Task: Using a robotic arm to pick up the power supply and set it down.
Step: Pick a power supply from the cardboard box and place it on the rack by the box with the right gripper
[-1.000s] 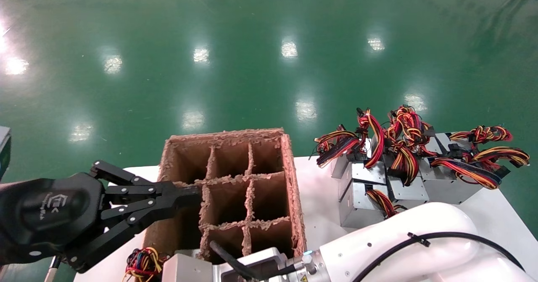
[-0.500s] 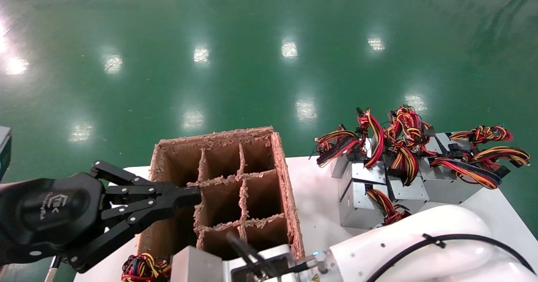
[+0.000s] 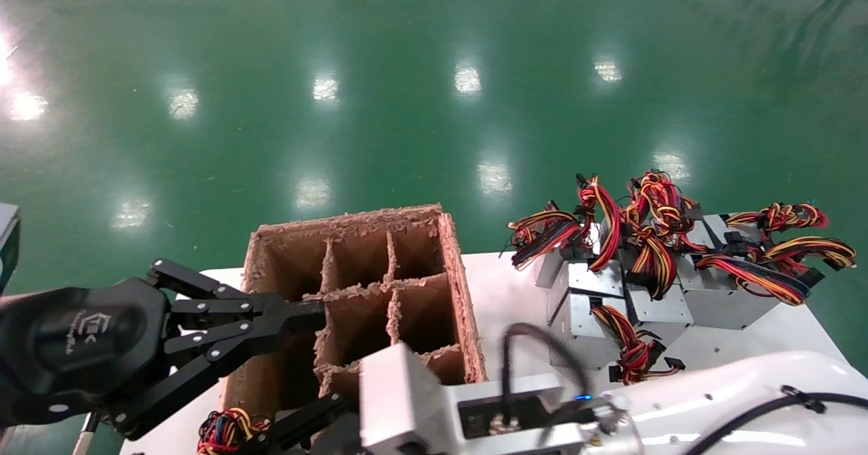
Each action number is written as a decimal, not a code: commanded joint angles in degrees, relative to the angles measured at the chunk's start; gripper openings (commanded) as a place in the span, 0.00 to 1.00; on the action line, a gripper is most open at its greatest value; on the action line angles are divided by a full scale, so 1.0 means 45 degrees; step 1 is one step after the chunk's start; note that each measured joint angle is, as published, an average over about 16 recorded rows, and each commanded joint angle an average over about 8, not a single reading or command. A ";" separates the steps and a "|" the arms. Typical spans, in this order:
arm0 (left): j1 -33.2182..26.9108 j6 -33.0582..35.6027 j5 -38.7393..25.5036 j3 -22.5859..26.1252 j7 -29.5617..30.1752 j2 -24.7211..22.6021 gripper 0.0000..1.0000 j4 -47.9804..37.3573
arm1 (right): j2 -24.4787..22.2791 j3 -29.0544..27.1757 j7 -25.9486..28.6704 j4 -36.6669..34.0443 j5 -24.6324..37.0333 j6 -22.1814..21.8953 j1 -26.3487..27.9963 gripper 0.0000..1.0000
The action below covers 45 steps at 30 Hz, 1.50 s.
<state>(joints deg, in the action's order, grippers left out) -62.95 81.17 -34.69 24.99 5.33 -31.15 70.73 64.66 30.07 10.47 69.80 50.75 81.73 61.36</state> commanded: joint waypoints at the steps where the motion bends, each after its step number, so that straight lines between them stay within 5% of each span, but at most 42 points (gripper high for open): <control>1: 0.0000 0.0000 0.0000 0.0000 0.0000 0.0000 0.00 0.0000 | -0.0121 -0.0277 -0.0250 -0.0041 -0.0497 0.0166 -0.0176 0.00; 12: 0.0000 0.0000 0.0000 0.0000 0.0000 0.0000 0.00 0.0000 | 0.0198 -0.1349 -0.0858 -0.1404 -0.3430 0.1717 -0.0085 0.00; 20: 0.0000 0.0000 0.0000 0.0000 0.0000 0.0000 0.00 0.0000 | -0.0055 -0.1655 -0.0561 -0.1257 -0.4743 0.1782 0.0512 0.00; 35: 0.0000 0.0000 0.0000 0.0000 0.0000 0.0000 0.00 0.0000 | -0.2047 -0.2783 0.0010 -0.0031 -0.5972 0.0839 -0.0050 0.00; 45: 0.0000 0.0000 0.0000 0.0000 0.0000 0.0000 0.00 0.0000 | -0.4643 -0.4553 -0.0435 0.0274 -0.6722 -0.0055 -0.1322 0.00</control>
<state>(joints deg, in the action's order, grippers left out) -62.95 81.17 -34.69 24.99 5.32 -31.15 70.73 43.78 9.40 8.36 70.63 20.36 81.53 55.06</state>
